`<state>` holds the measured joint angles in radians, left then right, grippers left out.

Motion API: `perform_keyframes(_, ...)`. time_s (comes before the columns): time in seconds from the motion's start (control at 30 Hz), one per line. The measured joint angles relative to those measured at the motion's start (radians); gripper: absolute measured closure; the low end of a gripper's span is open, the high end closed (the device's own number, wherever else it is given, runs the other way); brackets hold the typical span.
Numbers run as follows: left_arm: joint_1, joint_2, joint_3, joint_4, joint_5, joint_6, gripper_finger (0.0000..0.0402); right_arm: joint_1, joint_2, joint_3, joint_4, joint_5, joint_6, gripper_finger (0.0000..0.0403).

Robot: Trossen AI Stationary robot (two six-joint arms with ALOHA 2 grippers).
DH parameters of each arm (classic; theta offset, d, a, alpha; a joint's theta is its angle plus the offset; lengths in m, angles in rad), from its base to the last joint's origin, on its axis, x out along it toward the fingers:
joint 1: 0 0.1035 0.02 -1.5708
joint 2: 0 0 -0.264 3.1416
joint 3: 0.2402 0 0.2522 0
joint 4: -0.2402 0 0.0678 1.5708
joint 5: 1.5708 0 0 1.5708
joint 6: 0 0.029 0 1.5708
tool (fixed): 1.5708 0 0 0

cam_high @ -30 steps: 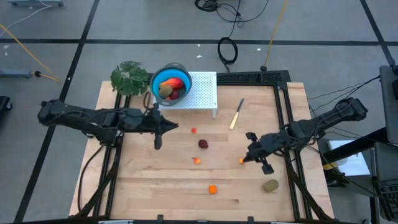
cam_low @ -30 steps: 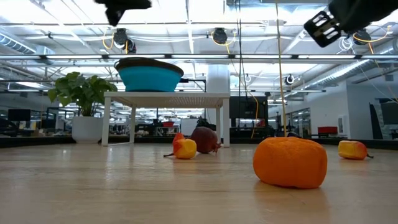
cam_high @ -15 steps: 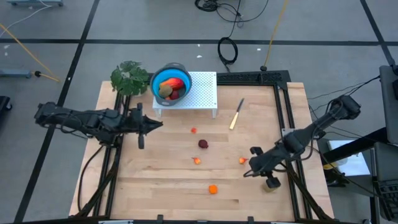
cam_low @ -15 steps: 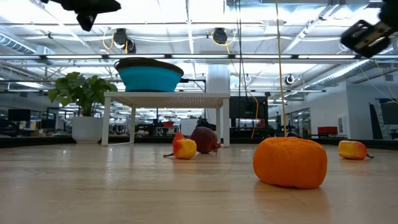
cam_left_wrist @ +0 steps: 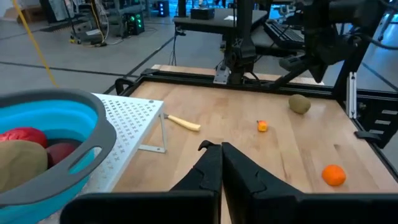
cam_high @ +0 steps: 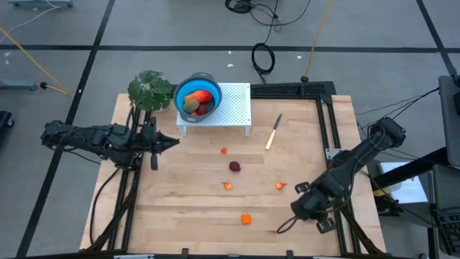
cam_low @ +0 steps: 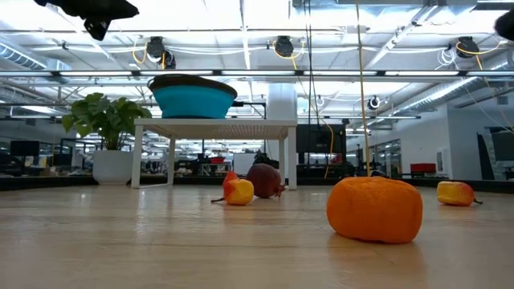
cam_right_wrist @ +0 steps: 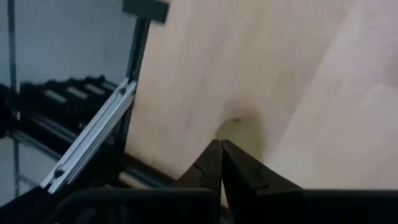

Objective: Pick & Place Fruit
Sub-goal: Put the kiwi into the strainer bowl on the shelf

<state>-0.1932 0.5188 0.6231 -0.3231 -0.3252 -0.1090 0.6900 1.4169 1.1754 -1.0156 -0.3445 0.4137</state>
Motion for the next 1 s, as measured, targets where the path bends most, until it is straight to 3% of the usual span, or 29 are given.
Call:
perform_keyframes(0.17, 0.0, -0.004, 0.0, -0.007, 0.009, 0.001, 0.0393, 0.014, 0.052, 0.009, -0.028, 0.001, 0.031, 0.0398)
perform_keyframes(0.37, 0.0, -0.003, 0.0, -0.019, 0.01, -0.006, 0.0389, 0.01, 0.06, 0.009, -0.098, 0.003, 0.049, 0.0363)
perform_keyframes(0.53, 0.0, -0.003, 0.0, -0.019, 0.013, -0.002, 0.04, 0.01, 0.06, 0.009, -0.141, 0.0, 0.098, 0.0311)
perform_keyframes(0.8, 0.0, -0.003, 0.0, -0.02, 0.013, -0.004, 0.039, 0.01, 0.059, 0.002, -0.071, -0.052, 0.128, 0.021)
perform_keyframes(1.0, 0.0, -0.003, 0.0, -0.021, 0.049, -0.009, 0.0396, 0.01, 0.059, -0.04, -0.054, -0.052, 0.128, 0.016)
